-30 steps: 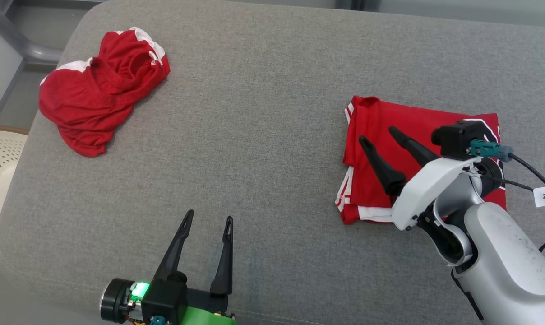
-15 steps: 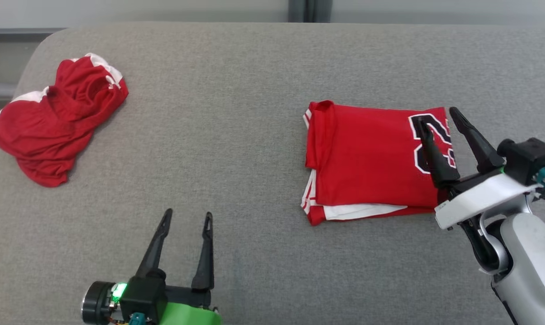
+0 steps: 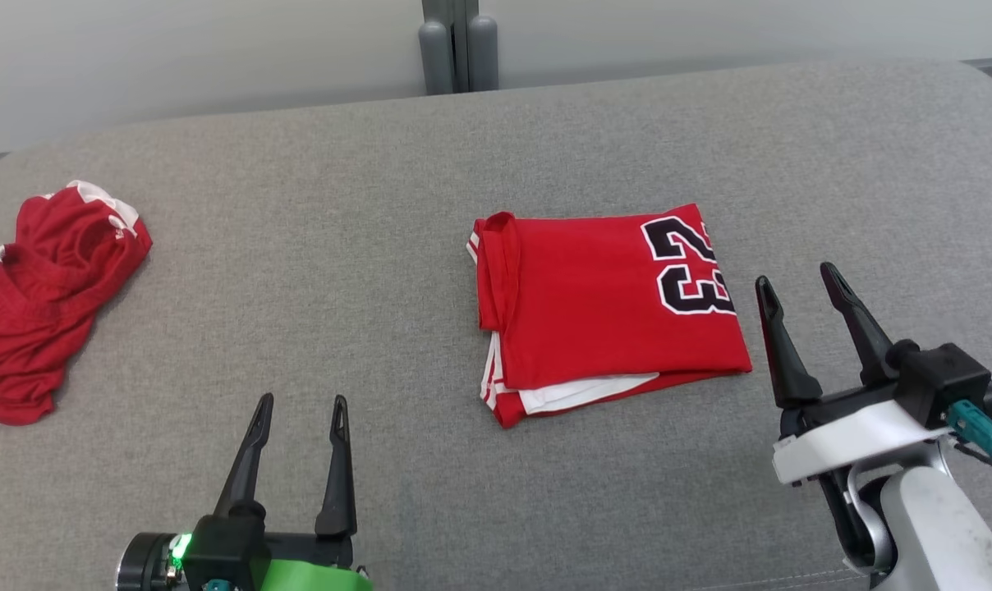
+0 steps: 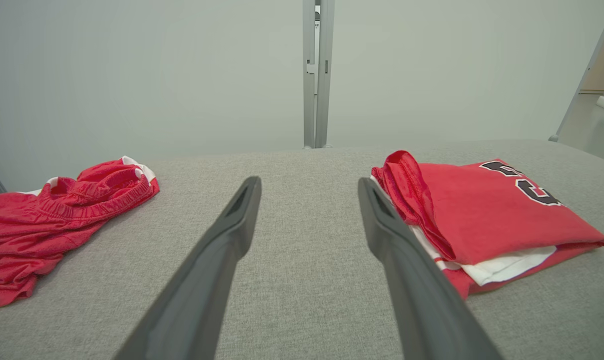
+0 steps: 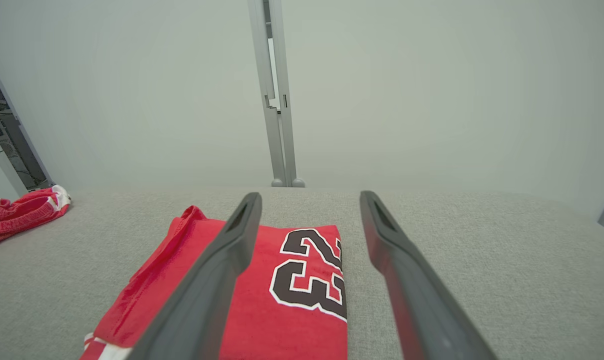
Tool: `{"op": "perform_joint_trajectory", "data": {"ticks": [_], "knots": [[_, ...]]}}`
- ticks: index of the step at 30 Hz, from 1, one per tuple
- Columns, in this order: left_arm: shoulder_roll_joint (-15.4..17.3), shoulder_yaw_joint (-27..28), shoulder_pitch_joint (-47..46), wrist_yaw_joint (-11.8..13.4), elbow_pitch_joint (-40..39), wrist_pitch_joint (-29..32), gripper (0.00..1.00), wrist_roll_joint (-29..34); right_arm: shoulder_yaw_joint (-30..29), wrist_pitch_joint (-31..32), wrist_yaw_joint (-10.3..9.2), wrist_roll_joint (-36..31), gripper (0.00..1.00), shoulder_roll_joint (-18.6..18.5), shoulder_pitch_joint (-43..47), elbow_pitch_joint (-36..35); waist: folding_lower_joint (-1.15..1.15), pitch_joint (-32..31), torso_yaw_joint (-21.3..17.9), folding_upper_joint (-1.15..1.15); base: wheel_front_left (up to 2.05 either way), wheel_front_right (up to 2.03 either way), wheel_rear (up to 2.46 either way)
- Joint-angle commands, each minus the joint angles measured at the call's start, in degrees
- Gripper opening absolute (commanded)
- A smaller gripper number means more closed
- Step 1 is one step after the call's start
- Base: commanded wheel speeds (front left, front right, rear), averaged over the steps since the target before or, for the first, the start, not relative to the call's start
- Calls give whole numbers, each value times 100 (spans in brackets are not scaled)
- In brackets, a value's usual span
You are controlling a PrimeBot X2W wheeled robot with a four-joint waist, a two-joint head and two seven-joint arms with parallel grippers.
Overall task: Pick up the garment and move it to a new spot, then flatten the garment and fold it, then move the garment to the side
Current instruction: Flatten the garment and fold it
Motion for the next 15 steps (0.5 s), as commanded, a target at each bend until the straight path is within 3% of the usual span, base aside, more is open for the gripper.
{"op": "perform_joint_trajectory", "data": {"ticks": [1,8,15], "knots": [[6,30,122,-15,20,0,100,-14,-64,-12,2,-101,100,107,211,-100,0,-228,-112,0,0,0,0],[6,71,367,-34,4,0,100,-29,-188,-13,3,-443,100,400,825,-488,0,-612,-116,0,0,0,0],[6,155,533,23,-70,0,100,-19,-157,-14,3,-605,100,469,1119,-511,0,-773,-106,0,0,0,0]]}}
